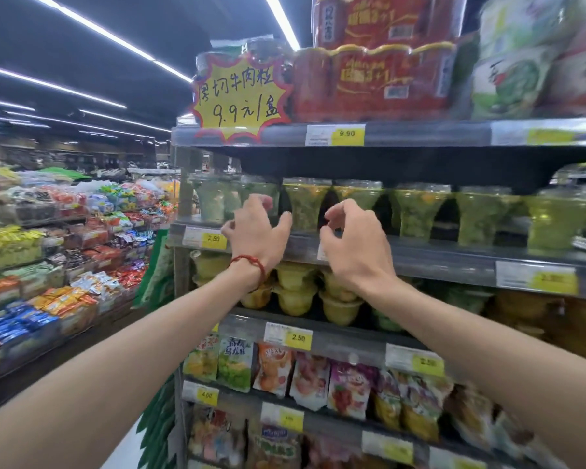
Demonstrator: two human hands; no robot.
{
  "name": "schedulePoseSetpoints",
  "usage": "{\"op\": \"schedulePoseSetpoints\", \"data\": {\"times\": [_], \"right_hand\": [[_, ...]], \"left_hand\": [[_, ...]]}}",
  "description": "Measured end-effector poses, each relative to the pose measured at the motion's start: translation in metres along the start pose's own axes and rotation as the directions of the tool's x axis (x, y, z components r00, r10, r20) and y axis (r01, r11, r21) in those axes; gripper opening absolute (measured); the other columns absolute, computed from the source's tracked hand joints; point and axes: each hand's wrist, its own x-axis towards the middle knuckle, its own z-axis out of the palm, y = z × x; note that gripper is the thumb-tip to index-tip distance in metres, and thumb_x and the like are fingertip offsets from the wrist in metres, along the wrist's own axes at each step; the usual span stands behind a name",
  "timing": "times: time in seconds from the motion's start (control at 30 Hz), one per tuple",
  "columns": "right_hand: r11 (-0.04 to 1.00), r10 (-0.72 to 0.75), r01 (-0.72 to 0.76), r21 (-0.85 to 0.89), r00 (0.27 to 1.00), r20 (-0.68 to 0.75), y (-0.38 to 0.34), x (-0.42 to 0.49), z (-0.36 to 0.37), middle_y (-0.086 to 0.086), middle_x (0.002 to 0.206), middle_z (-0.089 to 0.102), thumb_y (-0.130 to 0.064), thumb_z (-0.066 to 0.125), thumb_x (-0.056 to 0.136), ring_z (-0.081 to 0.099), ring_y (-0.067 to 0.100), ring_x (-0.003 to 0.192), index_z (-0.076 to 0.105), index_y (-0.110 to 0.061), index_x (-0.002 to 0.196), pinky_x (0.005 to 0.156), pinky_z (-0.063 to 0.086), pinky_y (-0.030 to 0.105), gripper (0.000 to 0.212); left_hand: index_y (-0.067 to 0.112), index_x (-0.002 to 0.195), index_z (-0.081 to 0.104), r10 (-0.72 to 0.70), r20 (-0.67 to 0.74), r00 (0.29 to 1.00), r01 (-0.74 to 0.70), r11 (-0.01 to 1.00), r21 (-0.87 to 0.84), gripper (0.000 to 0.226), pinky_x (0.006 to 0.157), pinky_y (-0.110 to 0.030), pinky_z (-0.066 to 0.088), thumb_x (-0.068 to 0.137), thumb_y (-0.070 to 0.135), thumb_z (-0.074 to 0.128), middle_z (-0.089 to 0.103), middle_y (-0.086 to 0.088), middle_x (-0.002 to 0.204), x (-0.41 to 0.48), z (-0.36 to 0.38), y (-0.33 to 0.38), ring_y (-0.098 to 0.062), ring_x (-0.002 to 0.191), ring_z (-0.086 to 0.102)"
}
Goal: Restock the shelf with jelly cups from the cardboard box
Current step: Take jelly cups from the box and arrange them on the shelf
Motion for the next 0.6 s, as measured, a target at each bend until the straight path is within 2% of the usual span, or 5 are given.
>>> {"op": "schedulePoseSetpoints", "data": {"times": [0.13,0.23,0.4,0.53,0.6], "right_hand": [[0.973,0.209,-0.217,-0.076,0.973,-0.102,0.013,0.003,-0.016,-0.002,0.126,0.059,-0.034,0.062,0.095,0.045,0.023,0.126,0.055,-0.022,0.123,0.105,0.034,0.043,0.031],[0.904,0.4,-0.41,-0.121,0.911,-0.096,0.018,0.012,-0.019,0.005,0.141,0.05,-0.035,0.061,0.095,0.033,0.029,0.136,0.049,-0.019,0.132,0.109,0.022,0.049,0.042],[0.873,0.432,-0.44,-0.211,0.898,-0.084,0.019,0.026,-0.011,0.005,0.127,0.059,-0.044,0.059,0.096,0.041,0.03,0.13,0.047,-0.018,0.108,0.106,0.024,0.05,0.031],[0.862,0.451,-0.461,-0.21,0.887,-0.098,0.021,0.038,0.0,0.004,0.12,0.063,-0.053,0.06,0.094,0.046,0.031,0.127,0.055,-0.015,0.112,0.105,0.024,0.051,0.043],[0.856,0.445,-0.461,-0.236,0.888,-0.119,0.024,0.039,0.004,0.004,0.118,0.065,-0.057,0.06,0.093,0.049,0.031,0.124,0.056,-0.014,0.113,0.104,0.025,0.05,0.047]], "left_hand": [[0.023,0.121,0.05,-0.048,0.078,0.996,0.043,0.997,0.059,0.047,0.11,-0.046,0.023,0.086,0.054,0.055,0.06,0.006,0.114,-0.002,0.011,0.021,-0.018,0.112,0.054],[0.02,0.124,0.045,-0.178,0.157,0.971,0.164,0.982,0.097,0.059,0.113,-0.049,0.018,0.082,0.061,0.056,0.06,0.002,0.117,0.003,0.023,0.032,-0.023,0.118,0.053],[0.014,0.128,0.042,-0.219,0.188,0.957,0.176,0.959,0.224,0.072,0.114,-0.055,0.013,0.081,0.068,0.055,0.06,-0.002,0.121,0.011,0.038,0.034,-0.026,0.123,0.052],[0.012,0.117,0.045,-0.125,0.144,0.982,0.089,0.969,0.232,0.061,0.114,-0.052,0.015,0.086,0.064,0.053,0.067,-0.003,0.105,0.015,0.042,0.027,-0.027,0.111,0.06],[0.009,0.114,0.047,-0.064,0.14,0.988,0.037,0.982,0.187,0.059,0.109,-0.047,0.027,0.087,0.061,0.054,0.067,-0.009,0.106,0.015,0.04,0.023,-0.031,0.107,0.061]]}}
